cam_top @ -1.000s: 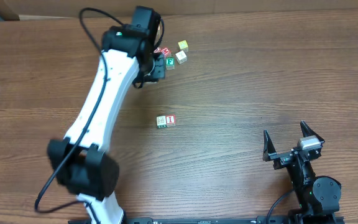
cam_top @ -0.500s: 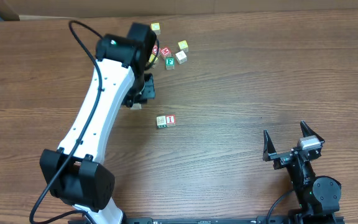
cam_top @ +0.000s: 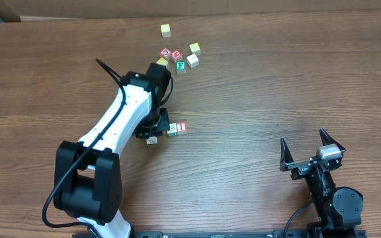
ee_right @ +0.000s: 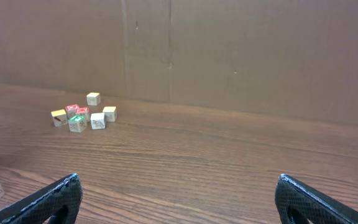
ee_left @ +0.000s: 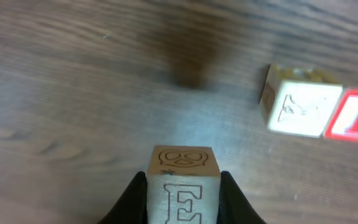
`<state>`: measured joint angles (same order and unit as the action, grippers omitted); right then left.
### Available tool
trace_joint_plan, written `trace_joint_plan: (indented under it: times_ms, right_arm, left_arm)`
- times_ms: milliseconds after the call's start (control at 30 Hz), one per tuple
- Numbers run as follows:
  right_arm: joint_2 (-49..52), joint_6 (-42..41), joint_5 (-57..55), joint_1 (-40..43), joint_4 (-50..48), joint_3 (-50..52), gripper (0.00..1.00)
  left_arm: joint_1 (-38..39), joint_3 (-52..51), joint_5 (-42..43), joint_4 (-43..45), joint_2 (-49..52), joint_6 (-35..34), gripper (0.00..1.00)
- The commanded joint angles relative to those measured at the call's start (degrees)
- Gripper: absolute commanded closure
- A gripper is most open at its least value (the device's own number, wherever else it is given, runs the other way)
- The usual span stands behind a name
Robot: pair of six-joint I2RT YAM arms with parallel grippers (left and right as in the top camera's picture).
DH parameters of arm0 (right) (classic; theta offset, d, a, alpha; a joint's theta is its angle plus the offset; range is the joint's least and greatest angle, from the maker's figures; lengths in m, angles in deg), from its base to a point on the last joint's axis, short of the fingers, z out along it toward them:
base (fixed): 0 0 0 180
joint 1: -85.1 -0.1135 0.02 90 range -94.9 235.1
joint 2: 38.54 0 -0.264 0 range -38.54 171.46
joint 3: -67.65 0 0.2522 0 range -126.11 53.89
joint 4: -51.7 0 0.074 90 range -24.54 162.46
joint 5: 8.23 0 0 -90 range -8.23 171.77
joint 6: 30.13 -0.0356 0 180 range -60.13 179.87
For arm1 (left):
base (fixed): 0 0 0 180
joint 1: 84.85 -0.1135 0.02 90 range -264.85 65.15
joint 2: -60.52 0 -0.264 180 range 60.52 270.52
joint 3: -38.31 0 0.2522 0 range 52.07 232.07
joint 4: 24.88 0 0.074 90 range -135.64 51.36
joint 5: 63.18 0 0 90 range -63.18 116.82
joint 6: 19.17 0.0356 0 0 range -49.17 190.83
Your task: Flip 5 blocks
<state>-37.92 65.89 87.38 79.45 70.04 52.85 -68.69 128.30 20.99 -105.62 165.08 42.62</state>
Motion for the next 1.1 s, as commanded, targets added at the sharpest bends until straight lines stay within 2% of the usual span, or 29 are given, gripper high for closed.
trace_joint_plan:
  times_ms: [0,233,467,533,667,733,1067]
  right_arm:
    - [-0.4,0.0,0.0,0.3,-0.2,0.6,0.0]
    - [-0.4,0.0,0.0,0.3,-0.2,0.6,0.0]
    - [-0.4,0.0,0.1,0.3,-0.2,0.6,0.0]
    - [-0.4,0.0,0.0,0.3,-0.2,0.6,0.0]
    - [-0.4,0.0,0.0,0.3,-0.2,0.6,0.0]
    - [-0.4,0.0,0.1,0.3,-0.2,0.6,0.0]
    - [-0.4,0.0,0.1,0.3,-0.2,0.6,0.0]
  left_arm:
    - [0.3,-2.9,0.9,3.5,-0.8,-1.6,0.87]
    - [0.3,-7.8,1.0,12.0,-0.8,-2.7,0.86]
    - [0.3,-8.3,0.9,14.6,-0.8,-2.7,0.84]
    - [0.3,-8.3,1.0,14.6,-0.8,-2.7,0.78]
    - [0.3,-8.3,1.0,14.6,-0.8,-2.7,0.59]
    - [0.3,-8.3,1.0,14.6,-0.8,-2.7,0.53]
    - [-0.9,-6.5,1.2,14.1,-0.9,-2.7,0.55]
